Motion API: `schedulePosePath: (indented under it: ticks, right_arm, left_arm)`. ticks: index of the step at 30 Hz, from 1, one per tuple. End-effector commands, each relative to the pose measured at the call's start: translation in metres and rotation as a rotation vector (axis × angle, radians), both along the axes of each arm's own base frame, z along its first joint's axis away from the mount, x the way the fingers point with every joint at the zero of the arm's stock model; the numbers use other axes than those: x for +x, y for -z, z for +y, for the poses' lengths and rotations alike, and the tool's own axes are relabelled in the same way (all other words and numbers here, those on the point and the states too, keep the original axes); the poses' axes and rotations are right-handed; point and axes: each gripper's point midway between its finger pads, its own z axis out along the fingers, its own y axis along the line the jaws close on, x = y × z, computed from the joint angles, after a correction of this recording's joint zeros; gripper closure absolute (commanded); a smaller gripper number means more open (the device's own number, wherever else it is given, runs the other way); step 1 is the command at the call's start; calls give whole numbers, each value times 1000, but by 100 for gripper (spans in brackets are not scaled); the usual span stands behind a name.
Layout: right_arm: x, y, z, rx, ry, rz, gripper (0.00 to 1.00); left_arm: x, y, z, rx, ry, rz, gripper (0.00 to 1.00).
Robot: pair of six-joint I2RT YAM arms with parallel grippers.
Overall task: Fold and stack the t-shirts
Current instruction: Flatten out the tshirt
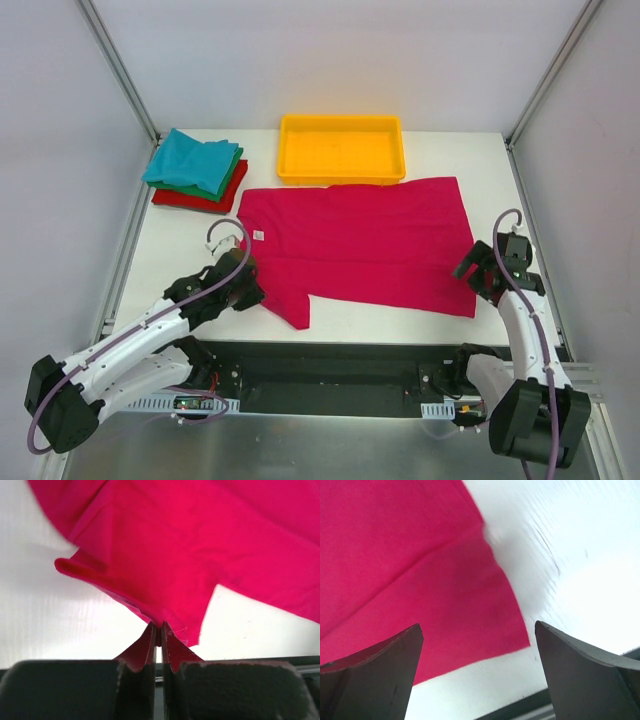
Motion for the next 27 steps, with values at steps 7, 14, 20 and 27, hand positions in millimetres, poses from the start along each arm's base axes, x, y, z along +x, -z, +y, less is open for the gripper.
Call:
schedulePosePath:
  ticks: [7,14,20,27]
  right_arm:
    - [-57,36,1,95,215,172,4]
    - [-46,51,8,145,205,153,21]
    - [-45,63,4,125,192,195,29]
    - [-41,73,11,167,178,192,55]
  left_arm:
    - [38,-33,-27,-12,101,-174,100]
    - [39,-25,-23,-11,95,-162,100]
    - [40,-23,-19,-10,89,-163,100]
    - [41,-17,-13,-1,69,-149,100]
